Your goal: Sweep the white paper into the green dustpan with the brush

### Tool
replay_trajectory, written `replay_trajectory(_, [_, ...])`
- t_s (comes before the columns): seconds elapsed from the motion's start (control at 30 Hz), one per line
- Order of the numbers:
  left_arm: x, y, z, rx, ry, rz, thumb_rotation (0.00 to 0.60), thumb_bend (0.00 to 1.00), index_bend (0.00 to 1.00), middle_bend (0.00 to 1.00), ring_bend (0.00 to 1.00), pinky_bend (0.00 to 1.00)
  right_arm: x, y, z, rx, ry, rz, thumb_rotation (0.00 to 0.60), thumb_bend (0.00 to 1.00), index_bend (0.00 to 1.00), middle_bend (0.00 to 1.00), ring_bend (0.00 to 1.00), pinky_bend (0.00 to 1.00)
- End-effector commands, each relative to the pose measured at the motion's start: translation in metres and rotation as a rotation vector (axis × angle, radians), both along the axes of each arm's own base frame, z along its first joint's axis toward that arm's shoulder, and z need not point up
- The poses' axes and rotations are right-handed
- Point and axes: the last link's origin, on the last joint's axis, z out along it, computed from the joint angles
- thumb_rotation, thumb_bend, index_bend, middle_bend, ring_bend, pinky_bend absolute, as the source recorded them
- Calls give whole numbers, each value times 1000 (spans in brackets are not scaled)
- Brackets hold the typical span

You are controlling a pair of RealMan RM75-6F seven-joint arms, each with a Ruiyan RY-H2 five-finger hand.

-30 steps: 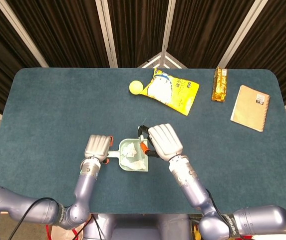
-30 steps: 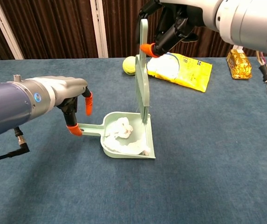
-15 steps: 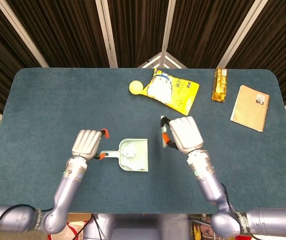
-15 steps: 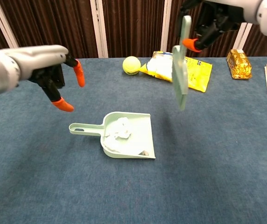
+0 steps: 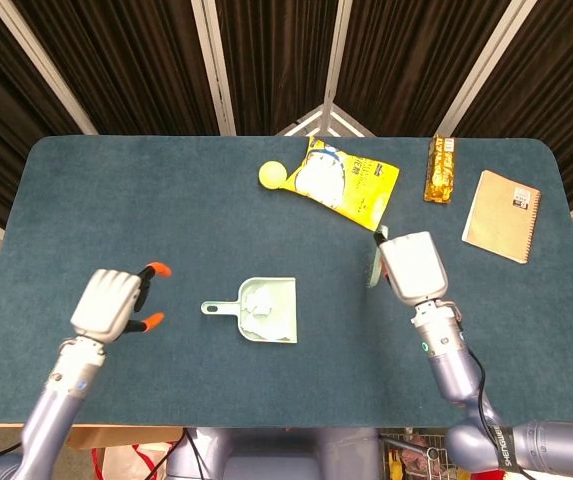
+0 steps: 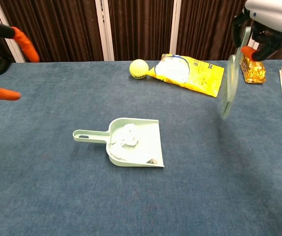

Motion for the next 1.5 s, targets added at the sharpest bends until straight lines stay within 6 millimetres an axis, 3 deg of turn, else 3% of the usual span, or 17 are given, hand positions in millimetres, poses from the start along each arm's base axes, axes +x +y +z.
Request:
replay_trajectory(0.03, [-27, -17, 16, 16, -4, 20, 600, 65, 323, 621, 647, 657, -14, 4, -4, -52, 104, -4, 600, 495, 784, 941, 943, 888])
replay_trajectory(0.13, [-38, -25, 23, 20, -13, 26, 600, 65, 270, 462, 510, 537, -20, 9, -9, -45, 121, -33, 600, 495, 599, 810, 794, 734])
replay_trajectory(0.17, [-42, -27, 24, 20, -9, 25, 600, 65, 249, 404, 455, 499, -22, 12, -12, -38, 131, -47, 600, 495, 513, 726, 717, 678])
replay_trajectory(0.27, [-50, -32, 28, 24, 3, 19, 600, 65, 231, 328, 377, 441, -24, 18, -18, -15, 146, -79, 600, 495, 298, 508, 497, 547])
replay_trajectory(0.4, [-55, -38, 30, 21, -14, 25, 600, 65, 205, 245, 276, 372, -23, 25, -23, 10, 107, -104, 600, 495, 116, 316, 282, 343])
replay_trajectory(0.53, [-59, -44, 30, 8, -21, 28, 600, 62, 143, 137, 149, 281, -21, 31, -21, 18, 76, -106, 600, 480, 22, 180, 144, 219])
replay_trajectory(0.67, [-73, -61, 29, -15, 26, 24, 600, 24, 52, 15, 32, 166, -35, 53, -9, 63, -36, -151, 600, 358, 0, 67, 40, 139])
replay_trajectory(0.77, [-79, -68, 30, -16, 42, 17, 600, 0, 3, 0, 0, 83, -46, 66, -4, 92, -96, -170, 600, 253, 0, 2, 0, 71])
replay_trajectory(0.87, [-91, -81, 32, -11, 73, 8, 600, 0, 0, 0, 0, 50, -71, 93, 4, 142, -223, -218, 600, 224, 0, 0, 0, 39])
replay_trajectory(1.17, [-121, -104, 37, 16, 134, 13, 600, 0, 0, 0, 0, 0, -134, 158, 35, 138, -308, -168, 600, 191, 0, 0, 0, 10])
replay_trajectory(1.33, [-133, -111, 41, 55, 152, 1, 600, 0, 0, 0, 0, 0, -158, 177, 50, 98, -317, -160, 600, 192, 0, 0, 0, 1])
replay_trajectory(1.5, [-137, -112, 42, 83, 171, -9, 600, 0, 0, 0, 0, 0, -166, 177, 61, 46, -351, -154, 600, 191, 0, 0, 0, 0])
